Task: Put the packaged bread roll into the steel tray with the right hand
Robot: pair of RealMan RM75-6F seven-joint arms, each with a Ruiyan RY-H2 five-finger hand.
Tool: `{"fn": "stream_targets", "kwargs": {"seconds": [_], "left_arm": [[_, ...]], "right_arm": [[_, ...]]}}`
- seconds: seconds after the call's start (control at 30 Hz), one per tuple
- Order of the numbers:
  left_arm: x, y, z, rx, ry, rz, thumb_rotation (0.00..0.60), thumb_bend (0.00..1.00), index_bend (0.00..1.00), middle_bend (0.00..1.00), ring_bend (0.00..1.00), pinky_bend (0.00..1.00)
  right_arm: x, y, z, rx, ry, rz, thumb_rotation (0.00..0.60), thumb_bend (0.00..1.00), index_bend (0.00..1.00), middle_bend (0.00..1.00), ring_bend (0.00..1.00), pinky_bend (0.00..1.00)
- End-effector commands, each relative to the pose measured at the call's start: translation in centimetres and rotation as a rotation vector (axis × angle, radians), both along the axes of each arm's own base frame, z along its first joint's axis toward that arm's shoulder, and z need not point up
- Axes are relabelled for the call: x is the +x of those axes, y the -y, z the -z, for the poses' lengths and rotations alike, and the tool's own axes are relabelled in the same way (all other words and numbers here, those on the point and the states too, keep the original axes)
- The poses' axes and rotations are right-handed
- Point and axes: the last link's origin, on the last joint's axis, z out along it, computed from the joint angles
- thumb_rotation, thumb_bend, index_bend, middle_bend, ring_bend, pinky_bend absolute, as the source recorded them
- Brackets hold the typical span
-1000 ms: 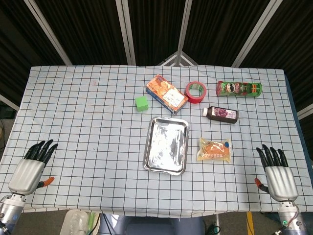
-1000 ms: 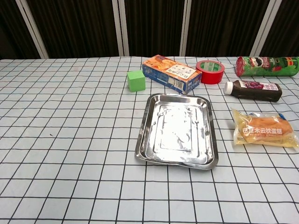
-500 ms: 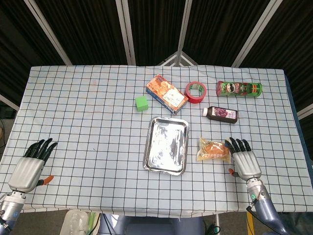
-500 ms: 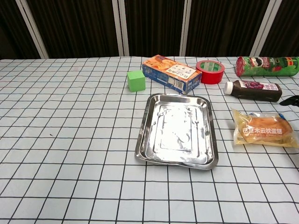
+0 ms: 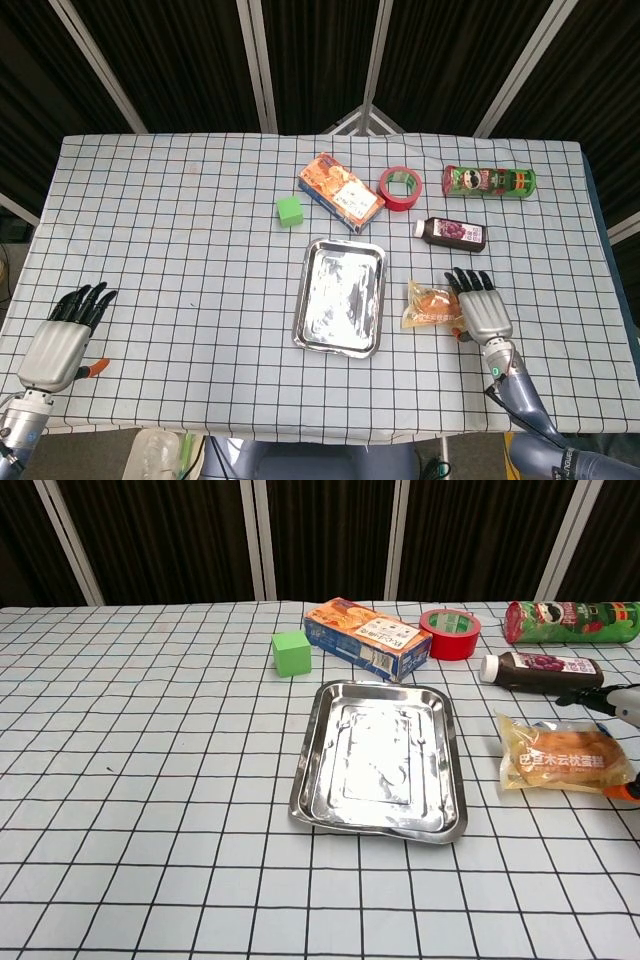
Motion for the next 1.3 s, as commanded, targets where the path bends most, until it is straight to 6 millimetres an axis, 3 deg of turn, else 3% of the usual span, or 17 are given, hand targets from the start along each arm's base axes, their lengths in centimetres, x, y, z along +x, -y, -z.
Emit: {"fn": "stream_targets", "kwargs": {"seconds": [0.03,0.13,0.27,0.53,0.77,0.87,1.03,1.3], "left_arm": [[0.0,0.0,0.0,0.000,0.000,-0.001,0.600,0.08,0.00,0.00,0.00,0.09],[0.0,0.0,-0.1,0.002,0.004,-0.002,0.600,0.08,0.00,0.00,0.00,0.09],[0.0,0.1,-0.3,0.004,0.008,-0.001,0.600,0.08,0.00,0.00,0.00,0.09],[0.1,0.0,-0.2,-0.002,0.008,0.002,0.600,0.08,0.00,0.00,0.00,0.09],[0.1,-0.1,-0.2,-0.006,0.010,0.002,0.600,0.08,0.00,0.00,0.00,0.09],[0.1,-0.2,-0.2,-0.008,0.012,0.004,0.600,0.08,0.00,0.00,0.00,0.09],[0.1,-0.2,-0.2,-0.011,0.015,0.006,0.600,0.08,0.00,0.00,0.00,0.09],[0.1,-0.2,0.1,-0.022,0.007,0.006,0.600,0.08,0.00,0.00,0.00,0.09]], "right_arm": [[0.3,0.2,0.3,0.006,0.004,-0.002,0.600,0.29,0.19,0.16,0.10,0.30],[0.6,0.3,0.7,0.007,0.000,-0.010,0.600,0.29,0.43,0.37,0.28,0.46],[1.1,0.3,1.0,-0.010,-0.015,-0.031,0.600,0.29,0.56,0.46,0.34,0.49],[3.5,0.4,1.0,-0.073,-0.016,-0.122,0.600,0.29,0.57,0.47,0.35,0.49],[9.5,0.5,1.3,-0.081,-0.035,-0.259,0.600,0.29,0.57,0.47,0.36,0.49],[13.0,0.1,2.6,-0.061,-0.057,-0.334,0.600,0.29,0.57,0.47,0.36,0.49],[17.1,0.4,5.6,-0.018,-0.081,-0.364,0.600,0.29,0.57,0.47,0.37,0.49],[19.8,2.9,10.3,0.026,-0.153,-0.305,0.600,0.29,0.54,0.47,0.37,0.49]]}}
